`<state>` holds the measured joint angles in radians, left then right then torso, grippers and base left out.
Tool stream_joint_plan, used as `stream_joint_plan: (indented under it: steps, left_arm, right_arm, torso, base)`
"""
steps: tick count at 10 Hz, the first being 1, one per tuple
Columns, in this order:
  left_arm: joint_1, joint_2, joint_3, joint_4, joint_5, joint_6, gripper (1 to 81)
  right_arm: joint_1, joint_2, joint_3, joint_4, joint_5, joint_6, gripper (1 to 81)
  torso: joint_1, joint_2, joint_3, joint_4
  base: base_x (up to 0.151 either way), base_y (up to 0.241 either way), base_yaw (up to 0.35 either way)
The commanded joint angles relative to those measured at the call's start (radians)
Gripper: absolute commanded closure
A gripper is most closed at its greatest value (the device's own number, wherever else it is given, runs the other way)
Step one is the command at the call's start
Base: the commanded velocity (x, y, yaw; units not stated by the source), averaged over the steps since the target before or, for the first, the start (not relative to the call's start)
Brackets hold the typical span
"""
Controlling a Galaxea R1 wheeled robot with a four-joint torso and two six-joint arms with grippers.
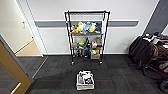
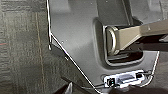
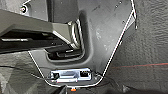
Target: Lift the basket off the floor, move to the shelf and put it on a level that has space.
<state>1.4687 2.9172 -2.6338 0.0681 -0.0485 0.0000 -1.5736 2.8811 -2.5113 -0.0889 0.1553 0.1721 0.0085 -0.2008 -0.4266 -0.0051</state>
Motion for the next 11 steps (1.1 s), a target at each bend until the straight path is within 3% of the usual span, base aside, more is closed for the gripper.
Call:
stream_joint_plan:
  steps: [1, 11]
  left_arm:
    - [-0.023, -0.007, 0.003, 0.012, 0.065, 0.005, 1.0]
    - [-0.021, -0.019, -0.003, 0.006, 0.067, 0.005, 1.0]
  right_arm:
    - [0.006, -0.012, 0.002, -0.006, -0.063, 0.000, 1.0]
    - [0.011, 0.000, -0.015, -0.006, -0.062, 0.009, 1.0]
  torso:
    - [0.000, 0.000, 0.000, 0.000]
    - [0.000, 0.000, 0.000, 0.000]
  base:
    - [0.153, 0.000, 0.000]
    - [0.153, 0.000, 0.000]
